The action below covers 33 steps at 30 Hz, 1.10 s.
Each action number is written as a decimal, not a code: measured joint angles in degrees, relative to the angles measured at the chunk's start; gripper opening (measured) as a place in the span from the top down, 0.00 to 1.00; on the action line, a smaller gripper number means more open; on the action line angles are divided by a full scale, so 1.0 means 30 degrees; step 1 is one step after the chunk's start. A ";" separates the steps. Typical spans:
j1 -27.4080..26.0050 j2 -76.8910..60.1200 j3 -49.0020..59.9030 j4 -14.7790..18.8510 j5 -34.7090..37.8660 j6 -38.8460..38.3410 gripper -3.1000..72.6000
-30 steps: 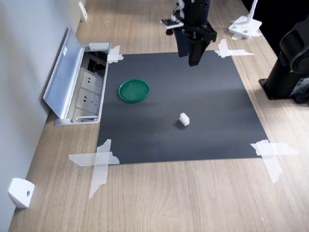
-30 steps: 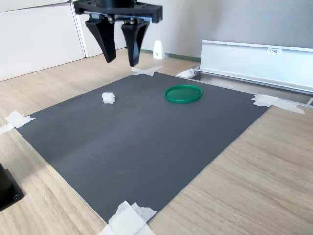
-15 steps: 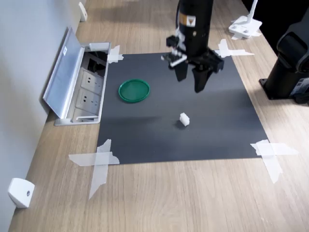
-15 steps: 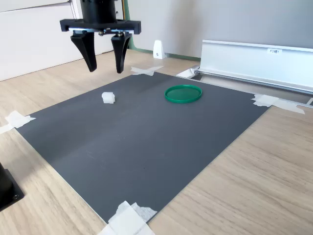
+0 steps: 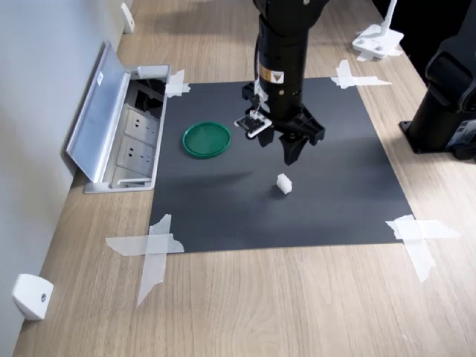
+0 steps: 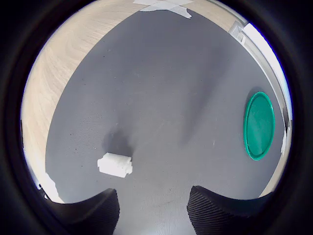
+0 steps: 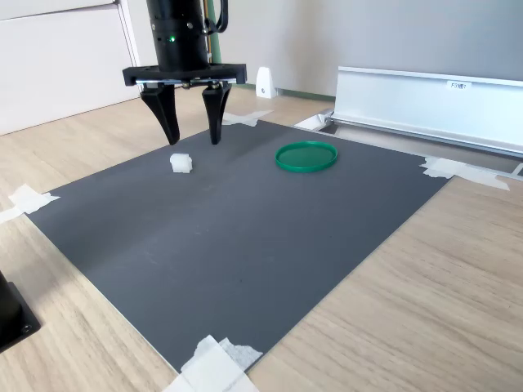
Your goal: Grasp a white terminal and put it on the green lid.
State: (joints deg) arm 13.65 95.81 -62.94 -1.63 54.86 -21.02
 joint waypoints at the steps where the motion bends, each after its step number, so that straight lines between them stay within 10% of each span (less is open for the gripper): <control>1: 0.0000 0.0054 0.0000 0.0000 0.0000 0.0000 0.19; 33: 0.2264 0.0114 -0.0036 0.0544 0.0095 0.1977 0.19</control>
State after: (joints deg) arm 20.45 96.15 -63.04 0.00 55.15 -15.09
